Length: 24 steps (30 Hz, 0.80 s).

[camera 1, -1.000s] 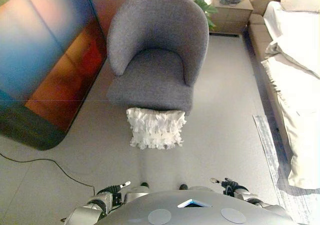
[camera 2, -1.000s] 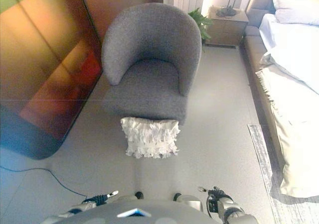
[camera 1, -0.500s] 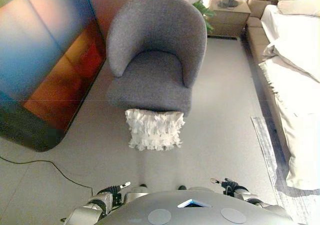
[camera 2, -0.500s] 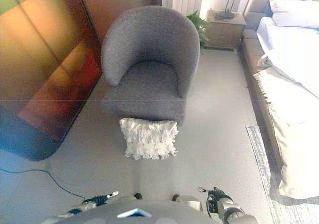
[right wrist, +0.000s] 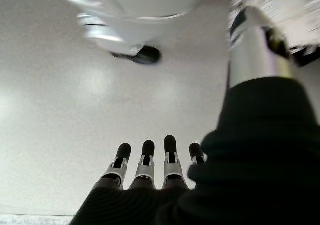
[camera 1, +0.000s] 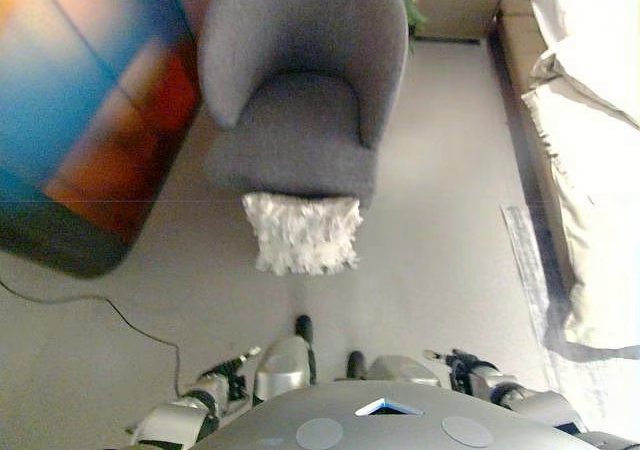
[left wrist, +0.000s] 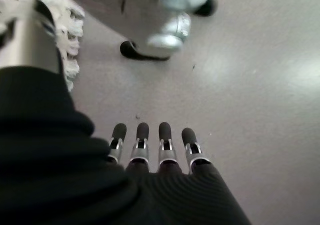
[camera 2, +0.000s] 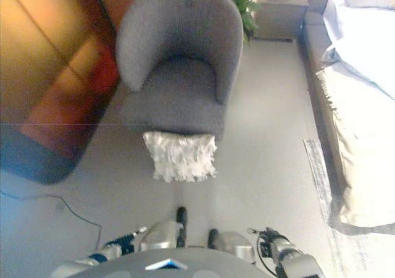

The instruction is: Pick up the cushion and take it to the sofa

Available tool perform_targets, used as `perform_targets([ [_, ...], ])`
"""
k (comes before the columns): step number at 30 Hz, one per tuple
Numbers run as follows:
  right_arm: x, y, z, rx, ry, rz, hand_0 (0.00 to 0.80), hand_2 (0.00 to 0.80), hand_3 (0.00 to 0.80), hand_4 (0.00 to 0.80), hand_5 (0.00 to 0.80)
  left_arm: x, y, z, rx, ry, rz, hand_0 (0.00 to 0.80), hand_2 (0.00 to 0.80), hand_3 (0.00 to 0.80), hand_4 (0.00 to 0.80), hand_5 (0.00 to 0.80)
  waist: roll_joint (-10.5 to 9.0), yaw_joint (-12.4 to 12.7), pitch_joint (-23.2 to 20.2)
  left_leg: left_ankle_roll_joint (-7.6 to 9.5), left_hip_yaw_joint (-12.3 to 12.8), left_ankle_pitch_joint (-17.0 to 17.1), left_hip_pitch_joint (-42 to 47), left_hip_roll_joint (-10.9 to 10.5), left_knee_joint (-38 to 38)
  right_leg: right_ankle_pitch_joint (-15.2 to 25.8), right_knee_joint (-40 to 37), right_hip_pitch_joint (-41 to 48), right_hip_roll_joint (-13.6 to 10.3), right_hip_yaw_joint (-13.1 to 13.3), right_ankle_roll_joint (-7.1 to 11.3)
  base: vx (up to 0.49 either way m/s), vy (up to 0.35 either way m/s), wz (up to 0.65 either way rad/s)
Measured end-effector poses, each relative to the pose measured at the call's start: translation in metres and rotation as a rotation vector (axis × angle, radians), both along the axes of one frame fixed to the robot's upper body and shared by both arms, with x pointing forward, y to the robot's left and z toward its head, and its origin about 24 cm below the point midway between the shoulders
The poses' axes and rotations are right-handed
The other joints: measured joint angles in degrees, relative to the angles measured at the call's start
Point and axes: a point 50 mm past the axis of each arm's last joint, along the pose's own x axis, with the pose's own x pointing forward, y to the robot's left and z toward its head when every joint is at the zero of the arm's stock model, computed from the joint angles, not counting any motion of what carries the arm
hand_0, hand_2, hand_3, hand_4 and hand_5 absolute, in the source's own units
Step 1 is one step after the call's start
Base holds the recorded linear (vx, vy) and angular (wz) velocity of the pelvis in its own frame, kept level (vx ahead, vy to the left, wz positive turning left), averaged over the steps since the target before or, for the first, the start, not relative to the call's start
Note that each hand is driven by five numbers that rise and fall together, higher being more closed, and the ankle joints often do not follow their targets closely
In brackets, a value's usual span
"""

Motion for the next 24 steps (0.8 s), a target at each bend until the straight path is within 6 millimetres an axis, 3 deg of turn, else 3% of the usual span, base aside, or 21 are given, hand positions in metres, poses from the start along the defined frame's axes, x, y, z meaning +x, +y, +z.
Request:
perform_targets([
  [3,0.003,-0.005,0.002,-0.01,-0.006,-0.001,0.0,0.0,0.0,0.0,0.0,-0.007,-0.007,-0.002,-0.021,0.013,0.009,0.0,0.0,0.0,0.0,0.0,0.32,1.19,0.15,0.0,-1.97,0.04,-0.56,-0.64,-6.96,-0.38,-1.79,3.15,0.5,2.65,-0.42,0.523,0.048,0.11],
  [7,0.003,-0.006,0.002,-0.011,0.003,-0.016,0.0,0.0,0.0,0.0,0.0,-0.016,-0.006,-0.003,-0.022,0.036,0.013,0.0,0.0,0.0,0.0,0.0,2.13,3.13,-0.12,-0.02,-1.46,0.04,-3.06,1.6,-7.73,-4.57,-2.02,7.5,0.94,5.04,0.38,0.591,0.109,-0.14],
  [8,0.001,-0.005,0.001,-0.008,0.01,-0.028,0.0,0.0,0.0,0.0,0.0,-0.016,-0.006,-0.003,-0.024,0.037,0.013,0.0,0.0,0.0,0.0,0.0,1.7,3.32,-0.14,0.01,-1.06,1.82,-3.6,1.43,-6.68,-5.95,-1.97,8.55,0.11,5.42,0.85,0.638,0.161,-0.18],
  [10,-0.002,0.0,-0.001,-0.001,0.024,-0.05,0.0,0.0,0.0,0.0,0.0,-0.017,-0.004,-0.003,-0.029,0.034,0.02,0.0,0.0,0.0,0.0,0.0,-1.24,3.72,-1.34,2.88,2.19,4.97,-2.76,-1.37,-4.73,-8.74,-0.61,9.51,-4.19,5.68,3.52,0.633,0.164,-0.38],
  [11,-0.003,0.002,-0.001,0.0,0.027,-0.052,0.0,0.0,0.0,0.0,0.0,-0.015,-0.004,-0.003,-0.031,0.026,0.024,0.0,0.0,0.0,0.0,0.0,-2.08,3.58,-1.24,4.44,3.49,5.4,-1.86,-2.15,-4.69,-9.89,1.73,9.31,-5.17,4.98,4.65,0.64,0.137,-0.5],
  [12,0.001,0.003,-0.001,0.004,0.013,-0.061,0.0,0.0,0.0,0.0,0.0,-0.013,-0.003,-0.002,-0.034,0.013,0.038,0.0,0.0,0.0,0.0,0.0,-1.96,3.16,-1.24,7.9,3.52,5.76,-0.3,-2.26,-4.81,-9.86,6.17,8.66,-5.24,2.49,5.48,0.722,0.141,-0.44],
  [14,0.0,0.009,-0.002,0.02,0.011,-0.072,0.0,0.0,0.0,0.0,0.0,-0.01,0.006,0.0,-0.012,-0.003,0.032,0.0,0.0,0.0,0.0,0.0,-2.97,2.86,-1.81,8.71,4.27,2.8,2.77,-2.91,-4.85,-8.83,15.65,6.54,-6.72,-2.08,8.89,0.653,0.092,-0.23],
  [16,-0.005,0.015,-0.004,0.035,0.019,-0.084,0.0,0.0,0.0,0.0,0.0,0.002,0.016,0.004,0.015,-0.046,0.011,0.0,0.0,0.0,0.0,0.0,-4.95,2.78,-2.89,9.36,4.84,-0.77,4.34,-4.45,-3.22,-8.1,25.41,3.33,-9.02,-3.25,12.1,0.571,0.041,-0.07],
  [17,-0.006,0.016,-0.004,0.039,0.012,-0.083,0.0,0.0,0.0,0.0,0.0,0.008,0.02,0.007,0.026,-0.062,-0.002,0.0,0.0,0.0,0.0,0.0,-5.55,2.6,-3.35,9.64,4.5,-1.96,5.22,-4.92,-3.03,-6.67,30.94,1.04,-9.56,-3.28,14.5,0.49,0.016,-0.01],
  [18,-0.003,0.017,-0.004,0.04,-0.002,-0.081,0.0,0.0,0.0,0.0,0.0,0.015,0.023,0.009,0.033,-0.08,-0.012,0.0,0.0,0.0,0.0,0.0,-5.72,2.3,-3.5,9.85,4.26,-2.41,6.69,-5.06,-3.84,-5.97,35.69,-1.42,-10.06,-3.32,15.78,0.419,0.011,0.05],
  [21,0.011,0.014,0.0,0.031,-0.073,-0.073,0.0,0.0,0.0,0.0,0.0,0.032,0.023,0.012,0.043,-0.109,-0.069,0.0,0.0,0.0,0.0,0.0,-4.01,1.2,-3.9,10.06,3.72,-2.51,9.08,-3.79,-6.43,-8.33,37.79,-9.0,-10.17,-4.67,15.28,0.32,-0.016,0.05],
  [24,0.036,0.01,0.007,0.005,-0.149,-0.018,0.0,0.0,0.0,0.0,0.0,0.045,0.013,0.013,0.018,-0.115,-0.11,0.0,0.0,0.0,0.0,0.0,0.01,-0.38,-2.55,9.62,3.26,-2.5,9.97,-0.99,-8.25,-7.95,25.17,-16.66,-11.21,-10.54,14.42,0.112,-0.062,0.01],
])
